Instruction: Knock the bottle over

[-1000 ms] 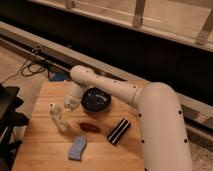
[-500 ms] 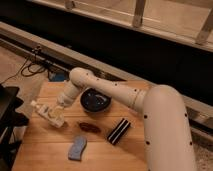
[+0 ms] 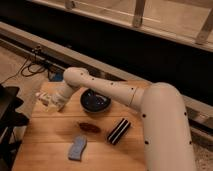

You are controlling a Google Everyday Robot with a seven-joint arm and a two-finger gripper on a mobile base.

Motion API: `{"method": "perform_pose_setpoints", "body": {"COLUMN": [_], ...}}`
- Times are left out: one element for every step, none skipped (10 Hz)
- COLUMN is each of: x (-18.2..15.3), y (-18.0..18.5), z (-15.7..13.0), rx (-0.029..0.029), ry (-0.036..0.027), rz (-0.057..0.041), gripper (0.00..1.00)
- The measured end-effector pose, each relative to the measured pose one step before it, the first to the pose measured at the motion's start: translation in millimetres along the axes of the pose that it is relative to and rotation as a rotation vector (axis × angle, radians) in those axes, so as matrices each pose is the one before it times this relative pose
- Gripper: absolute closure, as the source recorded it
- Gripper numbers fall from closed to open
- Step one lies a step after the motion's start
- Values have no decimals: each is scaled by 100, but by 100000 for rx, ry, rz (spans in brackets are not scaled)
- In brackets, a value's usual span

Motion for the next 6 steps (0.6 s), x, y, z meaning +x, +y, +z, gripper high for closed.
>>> {"method": "perform_pose_setpoints", "body": {"x": [462,-129,-272,-424,24,81], "y": [-42,-67,-114,-81,-29,-16], "z": [-572,-22,11,-12,-25,-227], "rx": [268,548,547,-507,-169,126], "ry": [91,167,-34,-114,220,43], "rz": [83,-578,-510,270,96,104], "gripper": [89,89,89,89,89,89]}}
